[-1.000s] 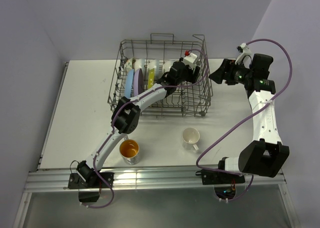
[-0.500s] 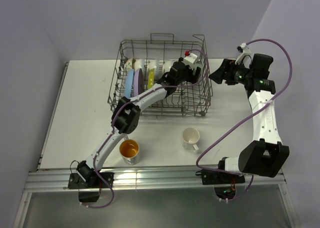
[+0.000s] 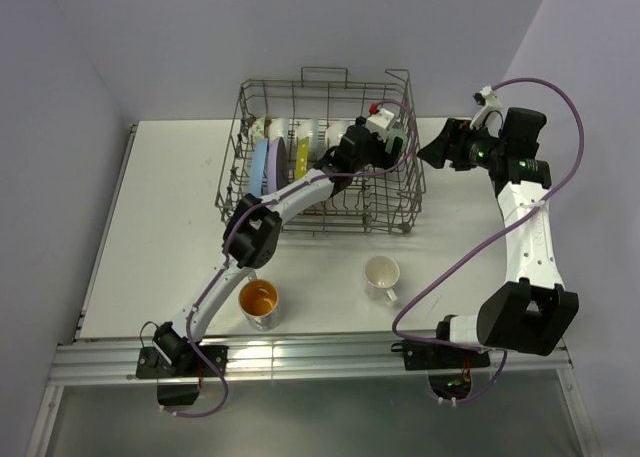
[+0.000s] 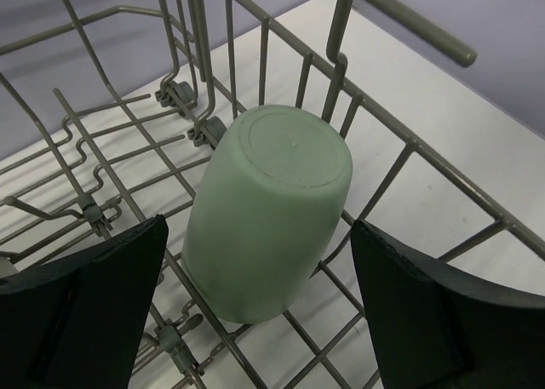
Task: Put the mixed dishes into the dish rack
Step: Place the cup upside down on the dish rack
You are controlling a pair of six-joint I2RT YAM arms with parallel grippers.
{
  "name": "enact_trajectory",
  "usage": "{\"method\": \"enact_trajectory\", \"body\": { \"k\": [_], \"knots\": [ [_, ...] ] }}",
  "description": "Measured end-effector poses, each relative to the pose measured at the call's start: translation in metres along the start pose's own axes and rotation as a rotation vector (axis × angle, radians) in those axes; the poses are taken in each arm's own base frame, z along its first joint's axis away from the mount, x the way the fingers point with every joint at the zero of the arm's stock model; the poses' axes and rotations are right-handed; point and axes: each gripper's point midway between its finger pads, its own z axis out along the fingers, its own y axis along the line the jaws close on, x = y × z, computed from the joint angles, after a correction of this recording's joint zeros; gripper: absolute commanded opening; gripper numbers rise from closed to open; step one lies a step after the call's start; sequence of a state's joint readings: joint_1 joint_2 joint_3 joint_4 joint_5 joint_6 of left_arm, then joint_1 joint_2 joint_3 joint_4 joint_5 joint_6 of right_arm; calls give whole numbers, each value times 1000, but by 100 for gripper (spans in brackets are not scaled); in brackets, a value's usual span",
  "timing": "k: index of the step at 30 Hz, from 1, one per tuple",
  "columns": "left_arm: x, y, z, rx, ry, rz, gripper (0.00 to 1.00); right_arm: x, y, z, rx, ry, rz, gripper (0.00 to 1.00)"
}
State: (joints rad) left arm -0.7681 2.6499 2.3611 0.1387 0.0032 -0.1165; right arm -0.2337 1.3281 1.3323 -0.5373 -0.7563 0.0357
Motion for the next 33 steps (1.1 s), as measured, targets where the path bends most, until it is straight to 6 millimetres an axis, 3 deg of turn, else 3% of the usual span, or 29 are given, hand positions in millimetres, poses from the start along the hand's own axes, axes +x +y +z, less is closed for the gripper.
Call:
{"method": "enact_trajectory", "body": {
  "k": [8, 11, 14, 23, 26, 29, 33],
  "knots": [
    [21, -1, -9, -7, 40, 1, 99, -2, 5, -1, -31, 0, -57, 84],
    [15, 0, -15, -21, 38, 3, 99, -4, 7, -3, -42, -5, -75, 84],
    [-11, 1, -19, -35, -8, 6, 99, -6, 9, -4, -47, -10, -92, 84],
    [-115, -6, -46, -34, -189, 22, 99, -12, 21, -16, -66, -23, -152, 85],
    [-135, -7, -56, -33, -220, 21, 99, -18, 26, -20, -75, -33, -194, 86],
    [-143, -6, -66, -43, -219, 24, 99, -28, 31, -27, -78, -49, -260, 87],
    [-163, -2, -90, -60, -208, 20, 99, -47, 49, -35, -109, -81, -412, 87]
  ]
}}
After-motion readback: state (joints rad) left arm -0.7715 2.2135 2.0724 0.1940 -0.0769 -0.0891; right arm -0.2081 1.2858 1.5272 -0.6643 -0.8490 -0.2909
